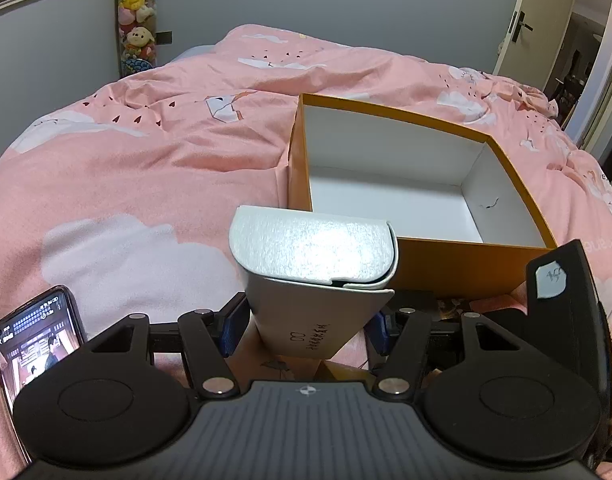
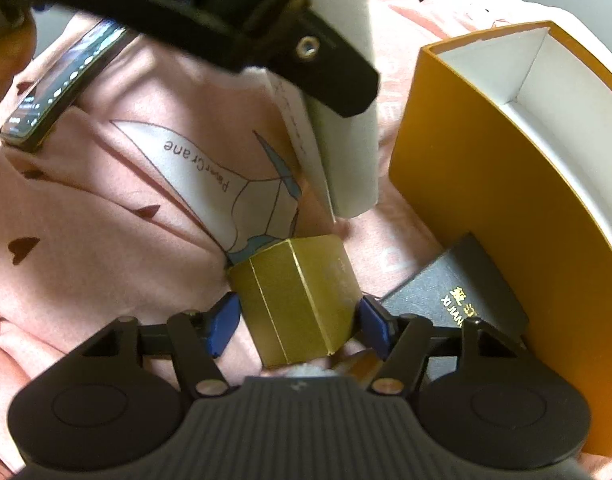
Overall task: Organize objects
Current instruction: 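Lift the white case with the left tool while the right tool grasps the gold box, then carry the white case and gold box over the orange box with both tools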
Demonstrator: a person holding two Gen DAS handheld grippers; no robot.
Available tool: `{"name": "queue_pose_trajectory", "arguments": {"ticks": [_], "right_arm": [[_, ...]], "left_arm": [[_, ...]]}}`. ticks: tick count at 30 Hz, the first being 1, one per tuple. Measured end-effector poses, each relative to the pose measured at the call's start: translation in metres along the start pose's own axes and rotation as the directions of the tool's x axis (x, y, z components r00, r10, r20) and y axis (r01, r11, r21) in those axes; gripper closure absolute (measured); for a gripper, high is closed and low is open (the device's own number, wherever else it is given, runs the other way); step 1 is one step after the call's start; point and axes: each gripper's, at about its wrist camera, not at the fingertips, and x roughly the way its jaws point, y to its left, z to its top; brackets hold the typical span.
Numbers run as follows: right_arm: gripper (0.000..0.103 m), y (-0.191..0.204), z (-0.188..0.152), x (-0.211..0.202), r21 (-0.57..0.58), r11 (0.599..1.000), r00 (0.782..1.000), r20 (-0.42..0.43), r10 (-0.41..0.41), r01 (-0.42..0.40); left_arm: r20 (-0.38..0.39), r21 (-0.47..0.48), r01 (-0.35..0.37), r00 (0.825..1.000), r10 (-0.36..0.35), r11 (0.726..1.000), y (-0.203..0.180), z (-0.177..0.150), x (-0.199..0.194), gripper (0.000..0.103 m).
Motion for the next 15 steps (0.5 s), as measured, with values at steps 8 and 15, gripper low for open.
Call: {"name": "queue_pose_trajectory", "arguments": {"ticks": [8,15], "right_arm": [[0.048,-0.011,0.005,-0.027,0.056,0.998,0.998,0.058,0.007,-0.011],[0.049,-0.023,0.009,-0.067,0.062,0.998,0.991,0.134,-0.018,0.01]], "left_arm": [[0.009,0.005,0.004,1.0,-0.004,1.0,-0.002,0.003,-0.007,0.034],[0.015,0.041,0.018,1.0,-0.019,0.999,-0.011,0.013,-0.023,0.034]]}}
